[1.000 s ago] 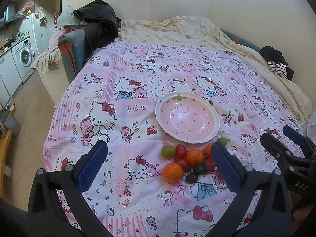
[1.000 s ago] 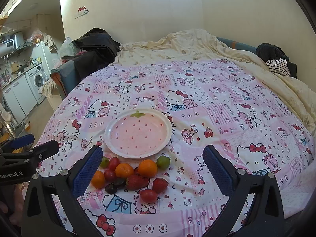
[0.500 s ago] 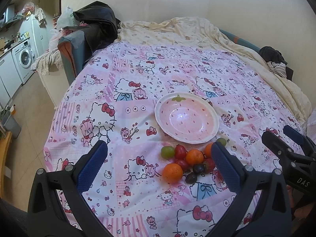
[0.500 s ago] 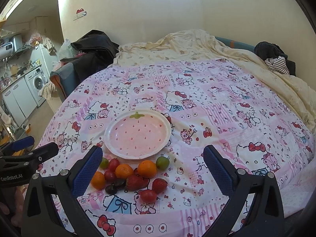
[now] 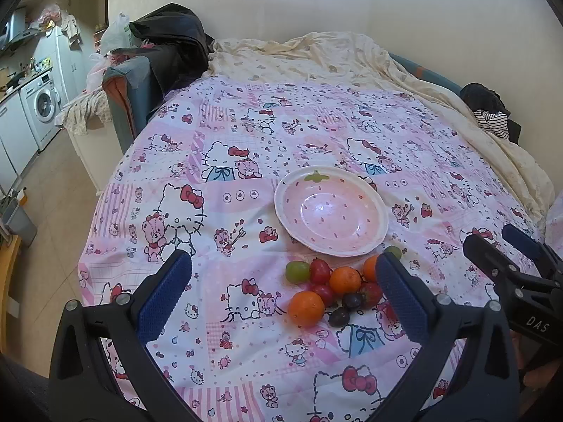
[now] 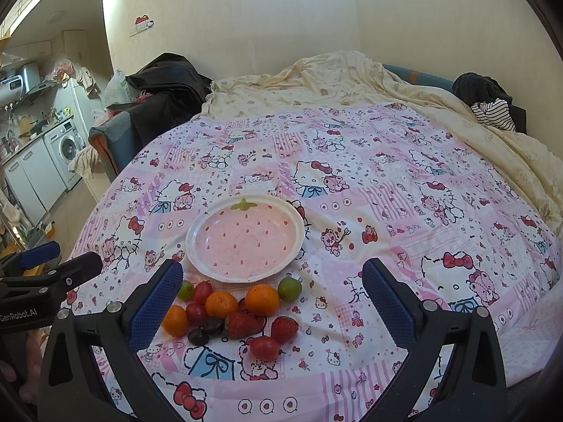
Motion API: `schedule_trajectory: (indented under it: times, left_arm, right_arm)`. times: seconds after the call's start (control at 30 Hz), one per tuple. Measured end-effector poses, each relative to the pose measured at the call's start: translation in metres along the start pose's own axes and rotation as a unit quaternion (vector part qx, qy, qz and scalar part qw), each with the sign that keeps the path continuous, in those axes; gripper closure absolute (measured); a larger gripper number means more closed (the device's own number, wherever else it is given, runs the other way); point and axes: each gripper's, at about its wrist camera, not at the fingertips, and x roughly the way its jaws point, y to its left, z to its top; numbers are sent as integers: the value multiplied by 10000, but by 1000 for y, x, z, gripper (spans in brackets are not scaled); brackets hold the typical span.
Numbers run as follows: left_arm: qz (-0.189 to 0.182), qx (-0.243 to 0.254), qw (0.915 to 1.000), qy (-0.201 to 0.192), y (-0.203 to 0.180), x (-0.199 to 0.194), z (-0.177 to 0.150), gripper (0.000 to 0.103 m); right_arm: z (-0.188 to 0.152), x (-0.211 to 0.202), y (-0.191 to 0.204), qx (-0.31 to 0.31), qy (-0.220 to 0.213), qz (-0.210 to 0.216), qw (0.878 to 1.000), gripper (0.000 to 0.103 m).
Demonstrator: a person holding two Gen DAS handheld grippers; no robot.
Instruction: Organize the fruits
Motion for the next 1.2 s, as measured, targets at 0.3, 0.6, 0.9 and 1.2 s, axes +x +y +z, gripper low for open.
schedule_trajectory:
  times: [0.3, 0.6, 0.9, 1.2]
  left_arm:
    - [19, -11, 10000, 25, -1, 1, -1, 0]
    - [327, -449, 9980, 316, 24, 10, -1, 0]
    - [436, -767, 9924, 858, 42, 33, -6, 1]
    - [381, -684, 9912, 1072, 37, 42, -5, 1]
  right_arm:
    - [0, 0, -1, 8, 10, 12, 10000, 0]
    - [-4, 25, -33, 423, 630, -334, 9966, 0]
    - [-51, 94, -14, 181, 2646, 234, 9639, 24]
    - [-69, 122, 9, -322, 3012, 80, 9530, 36]
